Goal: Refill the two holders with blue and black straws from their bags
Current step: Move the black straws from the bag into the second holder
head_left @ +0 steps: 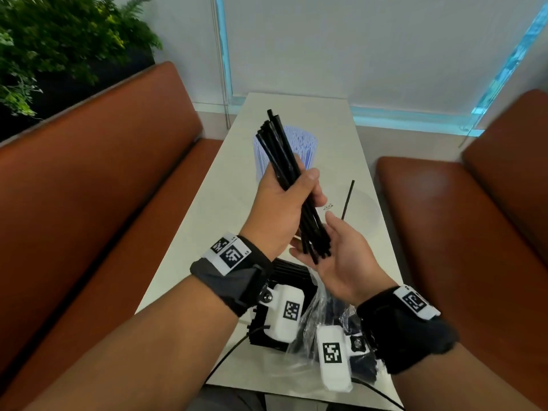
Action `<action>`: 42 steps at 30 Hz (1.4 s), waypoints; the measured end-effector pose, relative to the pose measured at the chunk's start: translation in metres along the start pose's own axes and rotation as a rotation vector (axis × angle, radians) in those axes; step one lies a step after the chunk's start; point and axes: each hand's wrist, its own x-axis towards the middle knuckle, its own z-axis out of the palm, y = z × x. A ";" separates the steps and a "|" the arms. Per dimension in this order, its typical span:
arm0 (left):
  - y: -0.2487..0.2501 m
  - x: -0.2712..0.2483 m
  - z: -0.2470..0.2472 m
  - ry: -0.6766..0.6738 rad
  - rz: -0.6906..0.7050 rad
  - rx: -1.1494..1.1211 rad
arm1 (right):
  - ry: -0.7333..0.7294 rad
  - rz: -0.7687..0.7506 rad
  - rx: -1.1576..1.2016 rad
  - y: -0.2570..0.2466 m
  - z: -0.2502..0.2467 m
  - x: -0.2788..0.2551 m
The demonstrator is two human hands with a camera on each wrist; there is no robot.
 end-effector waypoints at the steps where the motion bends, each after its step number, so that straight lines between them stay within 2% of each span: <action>1: 0.000 0.001 -0.001 0.001 -0.002 -0.011 | -0.026 -0.092 -0.091 -0.001 -0.002 0.000; 3: 0.001 0.003 -0.004 0.010 -0.010 -0.032 | -0.103 -0.293 -0.377 -0.003 -0.006 0.000; 4: 0.000 0.002 -0.004 0.008 -0.019 -0.028 | -0.166 -0.340 -0.565 -0.003 -0.006 -0.001; 5: -0.001 0.000 -0.003 0.003 -0.028 -0.014 | -0.215 -0.348 -0.752 -0.004 -0.005 -0.001; 7: -0.003 -0.003 -0.001 -0.010 -0.050 -0.007 | -0.169 -0.357 -1.014 -0.004 -0.002 -0.001; 9: 0.002 -0.002 -0.004 -0.010 -0.063 -0.054 | -0.069 -0.393 -1.118 -0.005 -0.004 0.000; 11: 0.009 0.004 -0.008 0.011 -0.059 -0.124 | -0.038 -0.401 -1.215 -0.004 -0.005 0.002; 15: 0.010 0.008 -0.008 -0.011 0.016 0.025 | -0.102 -0.352 -1.512 -0.007 -0.009 0.016; 17: 0.012 0.013 -0.014 0.046 0.077 0.096 | -0.121 -0.291 -1.648 -0.015 -0.019 0.026; 18: 0.014 0.017 -0.021 0.087 0.110 0.122 | -0.070 -0.284 -1.684 -0.020 -0.027 0.030; 21: 0.017 0.026 -0.039 0.194 0.153 0.146 | 0.254 -0.236 -1.788 -0.032 -0.048 0.042; 23: 0.016 0.028 -0.045 0.223 0.173 0.131 | 0.314 -0.128 -1.871 -0.036 -0.053 0.051; 25: 0.014 0.029 -0.046 0.229 0.188 0.134 | 0.299 -0.055 -1.915 -0.040 -0.050 0.058; 28: 0.013 0.031 -0.047 0.216 0.208 0.152 | 0.252 -0.025 -1.970 -0.039 -0.044 0.061; 32: 0.015 0.040 -0.048 0.243 0.237 0.178 | 0.130 -0.135 -1.998 -0.021 -0.043 0.058; 37: 0.007 0.055 -0.024 0.233 0.250 0.147 | -0.018 -0.263 -1.956 -0.006 -0.042 0.065; 42: -0.023 0.067 -0.002 0.174 0.139 0.262 | -0.071 -0.282 -2.016 0.003 -0.042 0.074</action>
